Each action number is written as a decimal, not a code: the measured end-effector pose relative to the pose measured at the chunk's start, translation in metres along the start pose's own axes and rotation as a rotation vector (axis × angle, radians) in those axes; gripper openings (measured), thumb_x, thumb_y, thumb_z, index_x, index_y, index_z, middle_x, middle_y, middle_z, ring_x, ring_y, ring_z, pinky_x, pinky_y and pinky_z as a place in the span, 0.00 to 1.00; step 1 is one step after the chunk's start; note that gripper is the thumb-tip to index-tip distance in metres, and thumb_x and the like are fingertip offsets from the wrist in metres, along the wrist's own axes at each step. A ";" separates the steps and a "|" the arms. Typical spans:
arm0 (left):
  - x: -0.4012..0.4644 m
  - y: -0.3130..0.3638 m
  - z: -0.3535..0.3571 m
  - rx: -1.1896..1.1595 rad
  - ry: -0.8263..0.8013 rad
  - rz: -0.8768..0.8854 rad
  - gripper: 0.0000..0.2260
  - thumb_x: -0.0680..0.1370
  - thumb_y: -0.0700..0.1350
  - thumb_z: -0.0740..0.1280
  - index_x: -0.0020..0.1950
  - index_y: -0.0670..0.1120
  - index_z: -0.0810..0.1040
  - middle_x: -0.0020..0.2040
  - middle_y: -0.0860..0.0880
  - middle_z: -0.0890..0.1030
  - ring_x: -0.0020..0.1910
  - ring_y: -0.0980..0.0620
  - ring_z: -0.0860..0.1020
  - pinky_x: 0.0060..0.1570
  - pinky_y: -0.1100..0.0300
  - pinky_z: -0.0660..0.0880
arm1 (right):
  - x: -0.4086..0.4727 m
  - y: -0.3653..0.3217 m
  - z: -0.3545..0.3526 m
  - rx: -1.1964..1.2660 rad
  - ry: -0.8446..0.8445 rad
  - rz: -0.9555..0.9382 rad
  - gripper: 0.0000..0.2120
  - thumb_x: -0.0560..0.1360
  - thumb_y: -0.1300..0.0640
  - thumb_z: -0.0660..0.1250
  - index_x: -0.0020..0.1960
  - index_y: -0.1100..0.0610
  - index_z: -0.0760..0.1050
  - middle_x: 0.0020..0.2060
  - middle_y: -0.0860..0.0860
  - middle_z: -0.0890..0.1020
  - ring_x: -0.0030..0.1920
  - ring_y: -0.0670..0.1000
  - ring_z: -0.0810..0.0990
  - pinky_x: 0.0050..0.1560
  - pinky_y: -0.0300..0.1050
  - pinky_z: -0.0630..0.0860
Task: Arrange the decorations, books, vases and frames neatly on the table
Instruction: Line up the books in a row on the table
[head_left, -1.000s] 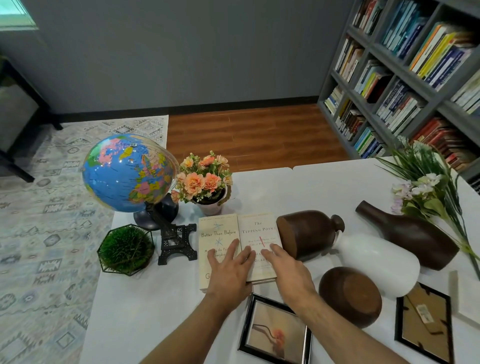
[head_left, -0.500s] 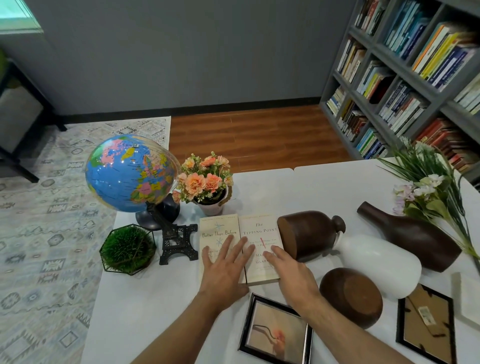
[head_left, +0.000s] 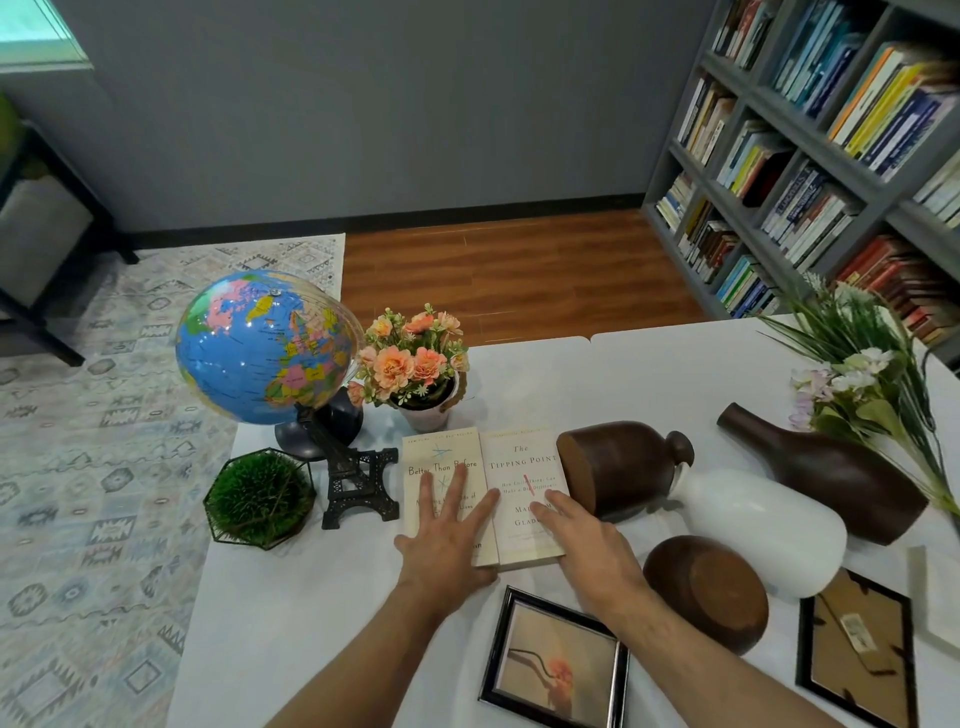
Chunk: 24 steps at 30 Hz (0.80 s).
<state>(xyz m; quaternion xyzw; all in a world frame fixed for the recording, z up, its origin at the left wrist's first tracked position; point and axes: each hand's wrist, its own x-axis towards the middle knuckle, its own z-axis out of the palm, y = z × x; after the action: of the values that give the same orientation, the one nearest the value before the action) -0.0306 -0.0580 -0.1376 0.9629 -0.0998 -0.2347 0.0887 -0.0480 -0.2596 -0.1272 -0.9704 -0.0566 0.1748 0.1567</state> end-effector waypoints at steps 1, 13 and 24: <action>0.000 0.000 -0.001 0.005 -0.007 0.002 0.45 0.72 0.61 0.72 0.77 0.66 0.42 0.77 0.57 0.27 0.76 0.41 0.29 0.62 0.25 0.65 | 0.000 0.000 0.000 -0.002 -0.001 0.000 0.31 0.81 0.63 0.62 0.79 0.46 0.58 0.80 0.47 0.57 0.69 0.51 0.73 0.61 0.43 0.79; -0.006 -0.005 -0.006 0.012 0.013 0.041 0.38 0.73 0.58 0.72 0.77 0.65 0.52 0.79 0.57 0.33 0.77 0.41 0.32 0.63 0.27 0.67 | -0.004 -0.005 -0.003 -0.042 -0.032 0.005 0.33 0.80 0.66 0.60 0.80 0.47 0.56 0.81 0.48 0.55 0.70 0.53 0.73 0.63 0.46 0.78; -0.004 0.002 -0.015 0.127 -0.037 0.028 0.39 0.71 0.69 0.63 0.77 0.65 0.47 0.80 0.55 0.34 0.78 0.43 0.34 0.63 0.21 0.55 | -0.008 -0.024 -0.021 -0.152 -0.059 0.043 0.29 0.79 0.67 0.61 0.77 0.51 0.62 0.75 0.51 0.64 0.60 0.56 0.79 0.52 0.50 0.80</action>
<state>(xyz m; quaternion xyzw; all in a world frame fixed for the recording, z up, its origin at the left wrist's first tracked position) -0.0275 -0.0570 -0.1221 0.9606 -0.1294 -0.2444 0.0289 -0.0492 -0.2440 -0.0983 -0.9749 -0.0534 0.2018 0.0773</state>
